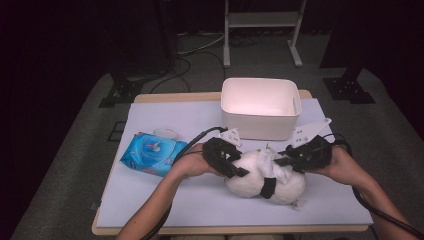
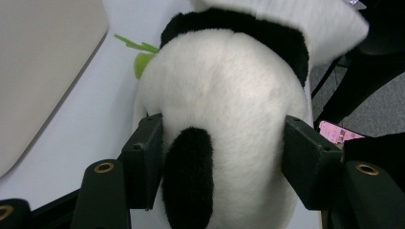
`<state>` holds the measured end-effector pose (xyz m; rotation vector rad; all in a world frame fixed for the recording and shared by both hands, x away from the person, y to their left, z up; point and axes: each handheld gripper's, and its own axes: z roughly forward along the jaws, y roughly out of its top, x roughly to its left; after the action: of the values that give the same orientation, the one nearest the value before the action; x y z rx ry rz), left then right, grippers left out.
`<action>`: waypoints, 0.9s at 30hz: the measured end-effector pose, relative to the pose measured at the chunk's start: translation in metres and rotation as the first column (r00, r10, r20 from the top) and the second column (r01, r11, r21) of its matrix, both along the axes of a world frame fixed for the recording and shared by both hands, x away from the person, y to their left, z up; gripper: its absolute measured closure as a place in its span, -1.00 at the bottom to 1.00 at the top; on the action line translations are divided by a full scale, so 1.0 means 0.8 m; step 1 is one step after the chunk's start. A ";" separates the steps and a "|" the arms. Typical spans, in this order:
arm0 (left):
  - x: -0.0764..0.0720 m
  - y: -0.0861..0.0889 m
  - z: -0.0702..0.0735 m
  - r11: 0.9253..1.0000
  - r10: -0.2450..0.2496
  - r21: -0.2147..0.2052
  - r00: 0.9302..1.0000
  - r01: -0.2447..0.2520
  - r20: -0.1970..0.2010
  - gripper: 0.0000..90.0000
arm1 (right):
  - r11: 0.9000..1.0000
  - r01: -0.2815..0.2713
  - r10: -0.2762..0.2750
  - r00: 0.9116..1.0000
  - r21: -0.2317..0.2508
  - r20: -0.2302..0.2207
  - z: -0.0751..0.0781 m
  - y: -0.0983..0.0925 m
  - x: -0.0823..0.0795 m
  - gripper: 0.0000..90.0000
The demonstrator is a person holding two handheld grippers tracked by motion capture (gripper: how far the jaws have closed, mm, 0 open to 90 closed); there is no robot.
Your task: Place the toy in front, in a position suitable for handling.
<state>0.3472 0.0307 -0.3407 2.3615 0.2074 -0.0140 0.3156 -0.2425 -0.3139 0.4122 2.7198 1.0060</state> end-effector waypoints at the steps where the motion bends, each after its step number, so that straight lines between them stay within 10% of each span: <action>1: 0.001 0.001 -0.001 1.000 0.003 -0.007 1.000 -0.003 -0.004 -0.17 | 1.000 0.008 -0.008 1.000 0.001 0.000 0.000 -0.004 -0.001 0.71; 17: -0.002 -0.010 0.009 1.000 -0.008 -0.002 1.000 0.008 0.012 -0.16 | 0.999 -0.044 0.044 0.999 -0.022 0.008 0.000 0.028 0.006 0.71; 27: -0.001 -0.002 0.004 1.000 0.000 -0.003 1.000 0.000 0.004 -0.16 | 0.999 0.001 -0.001 1.000 -0.032 0.001 0.004 -0.001 -0.001 0.71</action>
<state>0.3460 0.0289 -0.3374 2.3579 0.2053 -0.0096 0.3149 -0.2434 -0.3105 0.4078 2.7301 0.9610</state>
